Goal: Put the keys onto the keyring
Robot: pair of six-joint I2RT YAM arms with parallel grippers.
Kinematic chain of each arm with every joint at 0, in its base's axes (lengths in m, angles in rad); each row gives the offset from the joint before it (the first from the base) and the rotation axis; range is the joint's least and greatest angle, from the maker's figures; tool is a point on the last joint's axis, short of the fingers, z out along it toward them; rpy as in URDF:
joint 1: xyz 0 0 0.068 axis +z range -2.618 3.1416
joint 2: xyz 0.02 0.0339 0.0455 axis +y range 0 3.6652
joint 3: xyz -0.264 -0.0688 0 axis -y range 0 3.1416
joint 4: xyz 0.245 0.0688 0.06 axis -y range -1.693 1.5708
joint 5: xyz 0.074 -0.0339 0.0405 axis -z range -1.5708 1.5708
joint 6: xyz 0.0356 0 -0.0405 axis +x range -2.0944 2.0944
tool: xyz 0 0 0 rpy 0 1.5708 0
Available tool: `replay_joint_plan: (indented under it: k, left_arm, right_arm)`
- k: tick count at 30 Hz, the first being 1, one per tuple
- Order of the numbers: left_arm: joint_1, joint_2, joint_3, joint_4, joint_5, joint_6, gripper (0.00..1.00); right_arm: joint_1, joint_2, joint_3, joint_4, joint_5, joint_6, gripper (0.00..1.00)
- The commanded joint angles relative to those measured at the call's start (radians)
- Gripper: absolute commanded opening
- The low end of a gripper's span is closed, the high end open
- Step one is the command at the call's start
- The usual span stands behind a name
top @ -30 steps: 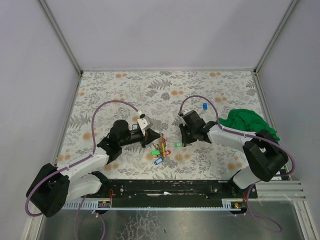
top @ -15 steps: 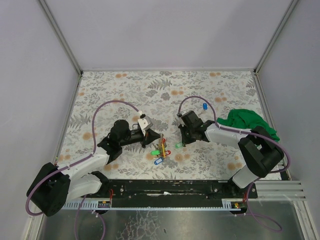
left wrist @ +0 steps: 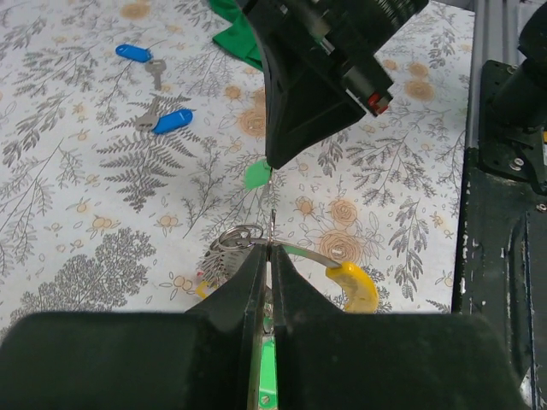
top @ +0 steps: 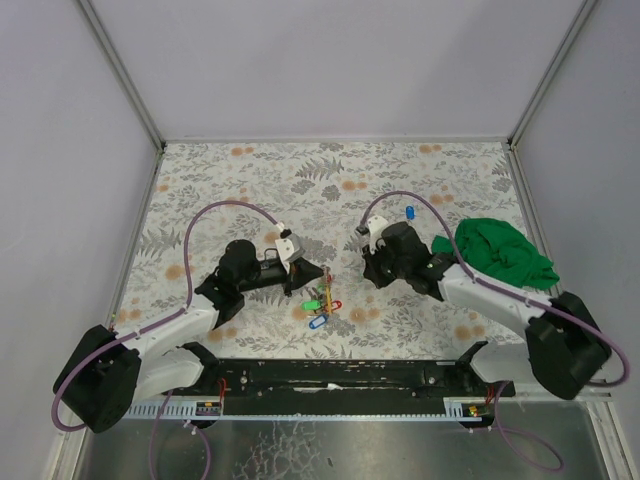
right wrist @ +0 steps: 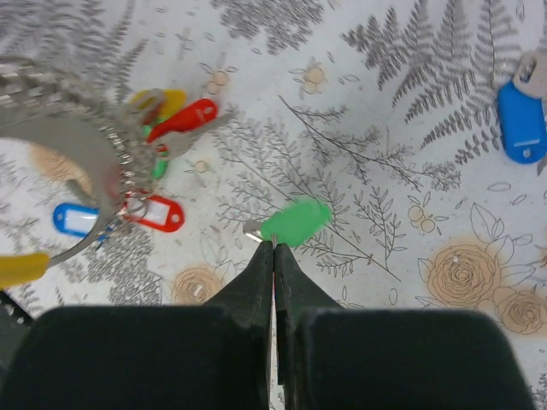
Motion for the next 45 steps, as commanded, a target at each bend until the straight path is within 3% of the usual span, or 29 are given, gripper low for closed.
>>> replay_joint_plan:
  k: [1,8,19,45]
  left_arm:
    - [0.004,-0.013,0.003,0.125,0.077,0.045,0.0]
    - [0.02,0.019,-0.025,0.231,0.166,0.097,0.0]
    - [0.041,0.027,-0.045,0.252,0.255,0.12,0.0]
    - [0.04,0.041,-0.057,0.336,0.37,0.075,0.0]
  right_arm:
    - [0.003,-0.15,-0.072,0.171,-0.129,-0.162,0.0]
    - [0.003,-0.295,-0.178,0.348,-0.29,-0.317,0.0]
    - [0.003,-0.322,-0.241,0.503,-0.511,-0.336,0.0]
    - [0.003,-0.362,-0.385,0.932,-0.645,-0.21,0.0]
